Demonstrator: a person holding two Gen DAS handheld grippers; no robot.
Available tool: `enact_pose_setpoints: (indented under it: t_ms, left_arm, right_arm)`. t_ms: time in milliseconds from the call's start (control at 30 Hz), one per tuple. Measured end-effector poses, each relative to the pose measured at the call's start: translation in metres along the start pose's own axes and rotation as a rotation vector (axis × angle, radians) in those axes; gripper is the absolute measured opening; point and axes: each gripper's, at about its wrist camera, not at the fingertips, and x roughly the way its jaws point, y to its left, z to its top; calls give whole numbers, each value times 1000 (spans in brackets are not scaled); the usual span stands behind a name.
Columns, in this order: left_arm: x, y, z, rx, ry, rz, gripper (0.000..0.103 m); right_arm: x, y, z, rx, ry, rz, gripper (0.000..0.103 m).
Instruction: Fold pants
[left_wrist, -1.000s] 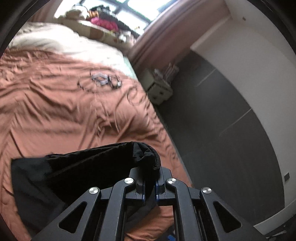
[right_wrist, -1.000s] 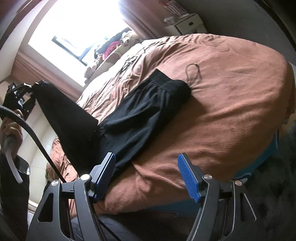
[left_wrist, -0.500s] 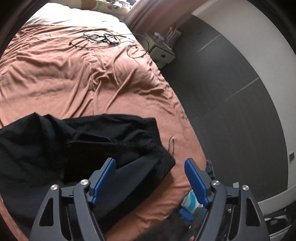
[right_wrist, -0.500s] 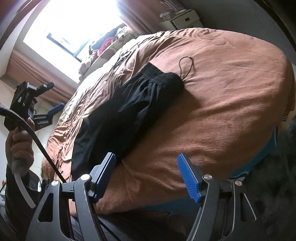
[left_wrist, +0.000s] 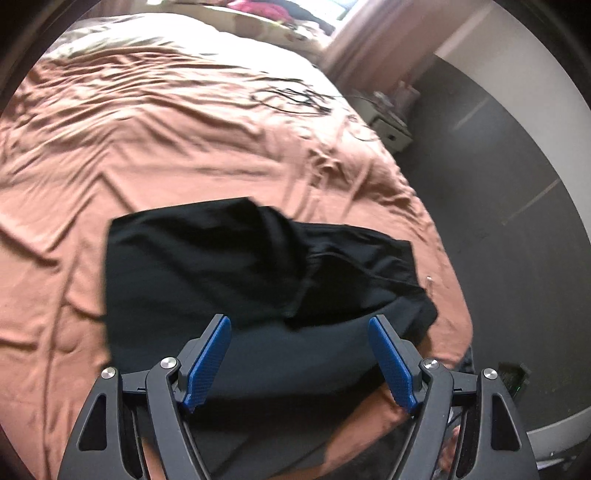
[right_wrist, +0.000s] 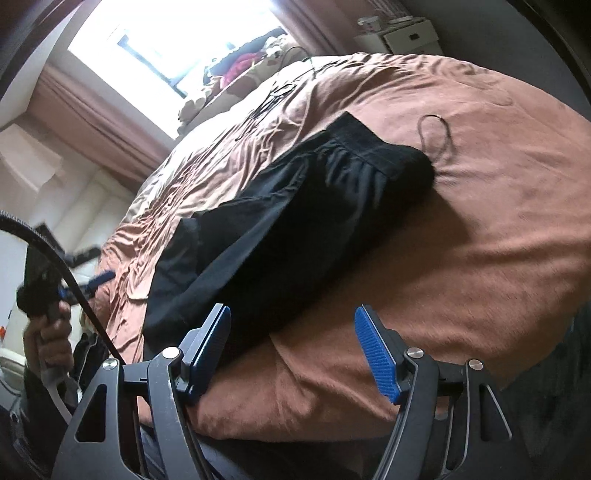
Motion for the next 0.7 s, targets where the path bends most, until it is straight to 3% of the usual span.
enact_pose_setpoints:
  t_ms: [267, 700]
  left_arm:
    - [-39, 70, -32, -85, -44, 73, 79]
    - [-47, 137, -97, -246, -42, 64, 73]
  right_arm:
    - [31, 12, 39, -36, 17, -4, 68]
    - [96, 8, 87, -54, 70, -42, 68]
